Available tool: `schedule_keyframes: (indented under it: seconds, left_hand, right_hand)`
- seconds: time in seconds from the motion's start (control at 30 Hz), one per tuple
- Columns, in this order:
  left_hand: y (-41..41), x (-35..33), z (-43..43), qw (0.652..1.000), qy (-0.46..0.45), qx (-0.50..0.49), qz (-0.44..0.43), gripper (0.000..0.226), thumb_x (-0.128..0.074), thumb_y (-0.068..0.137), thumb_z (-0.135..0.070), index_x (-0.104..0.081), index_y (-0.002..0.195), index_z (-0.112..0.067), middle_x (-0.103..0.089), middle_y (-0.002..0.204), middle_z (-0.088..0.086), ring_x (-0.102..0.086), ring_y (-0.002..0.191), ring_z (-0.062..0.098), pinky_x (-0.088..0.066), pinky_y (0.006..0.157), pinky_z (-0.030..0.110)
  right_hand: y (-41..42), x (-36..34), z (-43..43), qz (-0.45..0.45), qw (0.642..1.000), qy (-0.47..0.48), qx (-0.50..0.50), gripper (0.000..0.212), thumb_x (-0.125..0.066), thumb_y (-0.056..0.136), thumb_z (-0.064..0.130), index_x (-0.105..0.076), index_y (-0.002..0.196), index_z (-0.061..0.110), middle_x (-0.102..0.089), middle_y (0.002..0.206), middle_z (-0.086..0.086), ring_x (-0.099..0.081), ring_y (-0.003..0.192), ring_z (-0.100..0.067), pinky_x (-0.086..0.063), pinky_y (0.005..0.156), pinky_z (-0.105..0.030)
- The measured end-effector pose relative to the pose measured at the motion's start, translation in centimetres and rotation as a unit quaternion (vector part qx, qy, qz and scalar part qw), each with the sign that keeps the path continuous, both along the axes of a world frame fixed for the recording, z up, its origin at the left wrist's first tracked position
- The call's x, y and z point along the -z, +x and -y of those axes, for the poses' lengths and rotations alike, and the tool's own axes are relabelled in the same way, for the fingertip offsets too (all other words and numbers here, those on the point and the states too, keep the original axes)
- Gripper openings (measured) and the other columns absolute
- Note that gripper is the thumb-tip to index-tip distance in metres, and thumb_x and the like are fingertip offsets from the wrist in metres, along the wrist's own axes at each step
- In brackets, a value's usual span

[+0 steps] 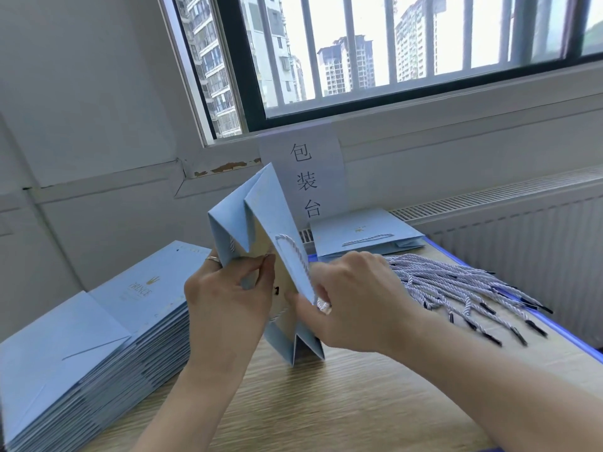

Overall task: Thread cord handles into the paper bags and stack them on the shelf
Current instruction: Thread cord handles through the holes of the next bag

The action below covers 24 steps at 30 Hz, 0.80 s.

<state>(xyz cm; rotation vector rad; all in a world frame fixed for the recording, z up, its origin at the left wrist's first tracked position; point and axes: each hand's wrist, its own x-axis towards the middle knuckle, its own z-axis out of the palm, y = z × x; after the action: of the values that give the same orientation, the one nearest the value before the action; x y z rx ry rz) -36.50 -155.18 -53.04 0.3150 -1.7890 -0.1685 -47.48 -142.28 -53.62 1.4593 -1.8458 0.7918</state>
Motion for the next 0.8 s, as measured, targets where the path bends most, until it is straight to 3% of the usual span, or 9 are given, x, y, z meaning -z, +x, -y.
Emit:
schedule_keyframes:
  seconds: [0.07, 0.13, 0.23, 0.43, 0.63, 0.73, 0.8]
  left_hand:
    - [-0.1, -0.1, -0.2, 1.0, -0.005, -0.001, 0.005, 0.012, -0.072, 0.078, -0.017, -0.078, 0.068, -0.013, -0.063, 0.059, 0.007, -0.044, 0.05, 0.018, -0.029, 0.055, 0.007]
    - [-0.1, 0.0, -0.4, 1.0, -0.006, -0.005, 0.027, 0.019, -0.067, 0.079, -0.027, -0.078, 0.067, -0.017, -0.06, 0.06, 0.006, -0.042, 0.051, 0.019, -0.023, 0.053, 0.013]
    - [0.1, 0.7, -0.9, 0.995, 0.015, 0.006, 0.094, 0.031, -0.051, 0.075, -0.038, -0.074, 0.059, -0.024, -0.048, 0.057, 0.003, -0.037, 0.052, 0.022, -0.021, 0.05, 0.018]
    - [0.6, 0.8, -1.3, 0.988, 0.042, 0.003, 0.146, 0.037, -0.048, 0.075, -0.05, -0.071, 0.058, -0.026, -0.048, 0.056, 0.0, -0.046, 0.05, 0.026, -0.036, 0.048, 0.025]
    - [1.4, -0.9, -1.2, 0.995, 0.01, 0.007, 0.102, 0.018, -0.063, 0.083, -0.033, -0.078, 0.076, -0.028, -0.059, 0.066, -0.006, -0.051, 0.054, 0.017, -0.037, 0.051, 0.024]
    - [0.7, -1.0, -1.3, 0.994, 0.011, 0.029, 0.102, 0.016, -0.065, 0.083, -0.03, -0.079, 0.075, -0.027, -0.059, 0.063, -0.004, -0.054, 0.056, 0.02, -0.043, 0.051, 0.03]
    - [0.3, -0.7, -1.3, 0.994, 0.011, 0.037, 0.101, 0.023, -0.061, 0.084, -0.031, -0.075, 0.067, -0.024, -0.053, 0.056, -0.004, -0.047, 0.052, 0.019, -0.038, 0.049, 0.029]
  right_hand:
    - [0.1, 0.4, 0.1, -0.025, 0.999, 0.021, 0.011, 0.046, -0.043, 0.084, 0.041, -0.032, 0.049, 0.015, -0.028, 0.041, 0.001, -0.026, 0.036, -0.025, -0.017, 0.045, -0.021]
    - [0.2, 0.5, 0.3, -0.029, 0.999, 0.025, -0.009, 0.042, -0.038, 0.087, 0.035, -0.025, 0.051, 0.018, -0.027, 0.043, 0.0, -0.024, 0.038, -0.026, -0.012, 0.047, -0.022]
    - [0.2, 0.6, 0.6, -0.034, 0.999, 0.03, -0.024, 0.04, -0.034, 0.09, 0.033, -0.023, 0.053, 0.02, -0.03, 0.044, -0.002, -0.027, 0.039, -0.028, -0.02, 0.048, -0.026]
    - [-0.1, 0.9, 0.9, -0.015, 0.999, 0.037, -0.014, 0.044, -0.036, 0.09, 0.033, -0.02, 0.051, 0.019, -0.025, 0.044, -0.001, -0.027, 0.038, -0.03, -0.022, 0.048, -0.027]
    - [-0.4, 0.9, 1.0, 0.012, 0.997, 0.068, -0.029, 0.045, -0.029, 0.09, 0.035, -0.027, 0.048, 0.018, -0.038, 0.043, -0.006, -0.037, 0.039, -0.031, -0.032, 0.045, -0.03]
    - [-0.4, 0.8, 1.1, 0.014, 0.997, 0.067, -0.039, 0.044, -0.027, 0.089, 0.035, -0.021, 0.048, 0.02, -0.036, 0.044, -0.006, -0.037, 0.04, -0.03, -0.031, 0.045, -0.03]
    - [-0.4, 0.8, 1.1, 0.016, 0.997, 0.068, -0.041, 0.043, -0.027, 0.089, 0.035, -0.018, 0.049, 0.02, -0.036, 0.044, -0.006, -0.036, 0.041, -0.031, -0.03, 0.046, -0.03]
